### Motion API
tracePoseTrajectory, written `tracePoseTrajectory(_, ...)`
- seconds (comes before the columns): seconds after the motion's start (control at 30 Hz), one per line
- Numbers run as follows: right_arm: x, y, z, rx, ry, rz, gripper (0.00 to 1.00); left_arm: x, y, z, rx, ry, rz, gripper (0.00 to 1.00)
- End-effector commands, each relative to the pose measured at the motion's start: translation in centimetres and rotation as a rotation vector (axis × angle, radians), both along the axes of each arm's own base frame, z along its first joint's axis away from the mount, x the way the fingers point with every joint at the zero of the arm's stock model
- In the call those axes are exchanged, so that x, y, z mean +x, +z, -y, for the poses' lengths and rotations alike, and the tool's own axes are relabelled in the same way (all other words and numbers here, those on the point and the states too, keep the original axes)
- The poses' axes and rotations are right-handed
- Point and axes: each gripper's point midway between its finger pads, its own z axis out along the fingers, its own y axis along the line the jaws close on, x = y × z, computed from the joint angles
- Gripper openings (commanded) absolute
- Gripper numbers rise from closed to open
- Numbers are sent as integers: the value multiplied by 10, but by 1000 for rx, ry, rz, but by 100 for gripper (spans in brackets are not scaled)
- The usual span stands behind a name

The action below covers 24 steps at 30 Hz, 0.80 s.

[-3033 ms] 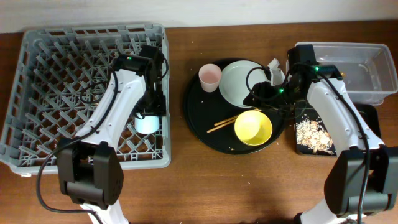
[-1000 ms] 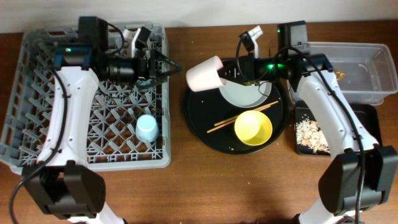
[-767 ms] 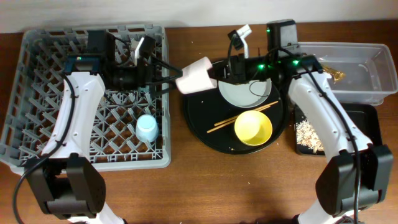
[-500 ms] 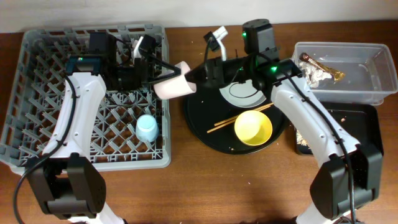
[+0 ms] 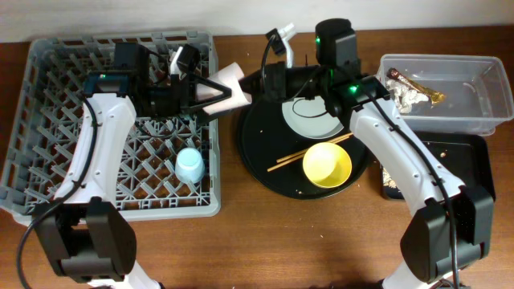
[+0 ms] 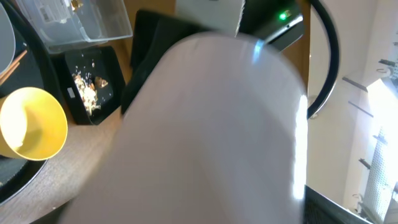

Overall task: Sort waste into correct bins and load items into the dishwasher rack
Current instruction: 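Hand the pink cup from the right gripper to the left gripper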

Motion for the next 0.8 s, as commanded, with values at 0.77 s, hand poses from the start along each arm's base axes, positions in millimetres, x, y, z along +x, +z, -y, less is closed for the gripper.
tracePoseTrajectory(0.77, -12, -8, 7, 2, 65, -39, 4, 6, -1, -14, -10, 37, -3, 94)
